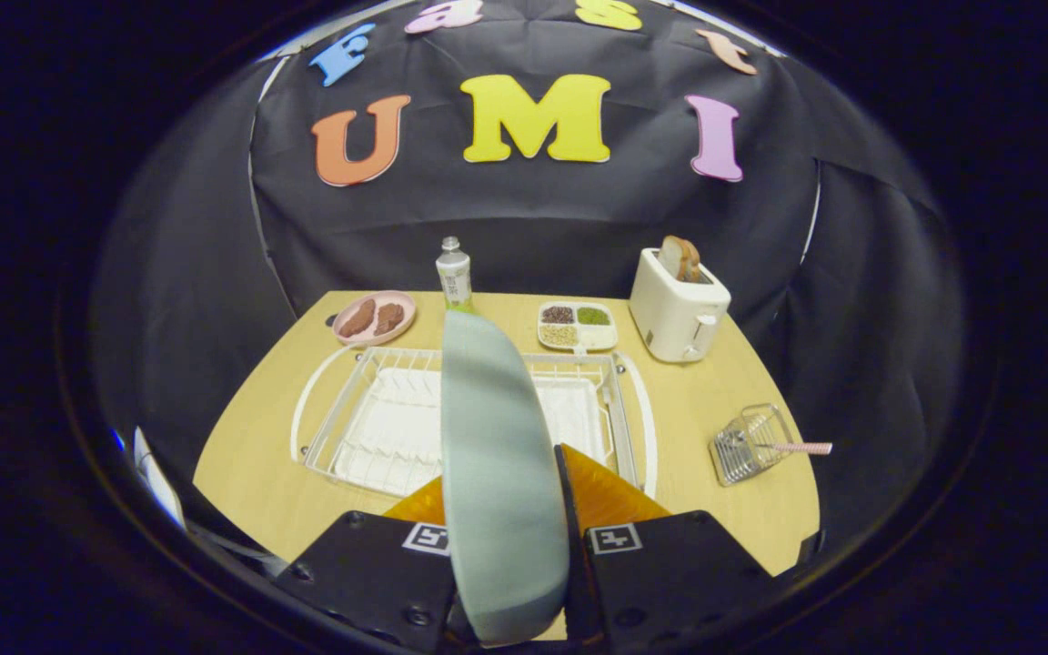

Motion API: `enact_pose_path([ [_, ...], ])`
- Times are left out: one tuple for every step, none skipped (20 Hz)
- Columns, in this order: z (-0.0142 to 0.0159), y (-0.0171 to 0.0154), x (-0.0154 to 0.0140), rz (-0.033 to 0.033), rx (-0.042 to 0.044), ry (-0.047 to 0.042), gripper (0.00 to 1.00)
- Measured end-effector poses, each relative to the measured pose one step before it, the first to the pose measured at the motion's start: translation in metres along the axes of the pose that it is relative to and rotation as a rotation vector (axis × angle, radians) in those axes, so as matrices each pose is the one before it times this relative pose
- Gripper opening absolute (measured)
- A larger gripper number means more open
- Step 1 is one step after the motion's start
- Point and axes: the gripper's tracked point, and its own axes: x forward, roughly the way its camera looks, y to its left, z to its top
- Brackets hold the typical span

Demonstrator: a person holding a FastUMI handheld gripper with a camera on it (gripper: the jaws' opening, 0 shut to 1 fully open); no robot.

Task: Take the plate from the dish rack, then take the spoon from the basket and place it into the plate.

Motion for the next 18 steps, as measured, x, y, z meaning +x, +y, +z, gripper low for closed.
enact_pose_path([
  [-0.01772,-0.00532,-0.00187,0.01986,0.02246,0.00870,0.38],
  [-0.01749,-0.00742,0.00168,0.01318,0.01925,0.01608,0.38],
  [-0.01580,-0.00669,0.00264,0.01047,0.02591,0.01640,0.38],
  [-0.01631,-0.00633,0.00256,0.01166,0.02876,0.01698,0.38],
  [-0.01387,-0.00458,0.00383,0.01502,0.02931,0.01919,0.38],
  [-0.01441,-0.00419,0.00536,0.01871,0.03517,0.02245,0.38],
  [-0.01351,-0.00131,0.00538,0.03217,0.03086,0.02865,0.38],
  [-0.01337,-0.00109,0.00696,0.03600,0.03598,0.02740,0.38],
  [-0.01141,-0.00362,0.00540,0.02822,0.04284,0.02125,0.38],
  [-0.01233,-0.00434,0.00533,0.02060,0.03875,0.02175,0.38],
  [-0.00782,-0.00366,0.00636,0.01982,0.03821,0.01658,0.38],
  [-0.00759,-0.00287,0.00800,0.01785,0.03155,0.01824,0.38],
  [-0.00459,-0.00277,0.00626,0.01531,0.02146,0.01277,0.38],
  [-0.00130,0.00086,0.00341,0.04125,0.02187,-0.00027,0.38],
  [-0.00135,-0.00135,0.00265,0.02412,0.02815,-0.00371,0.38],
  [0.00248,-0.00378,0.00315,0.02074,0.03012,-0.00443,0.38],
  [0.00148,-0.00300,0.00352,0.01298,0.02561,-0.00361,0.38],
  [0.00256,-0.00583,0.00194,0.00207,0.01892,-0.00766,0.40],
])
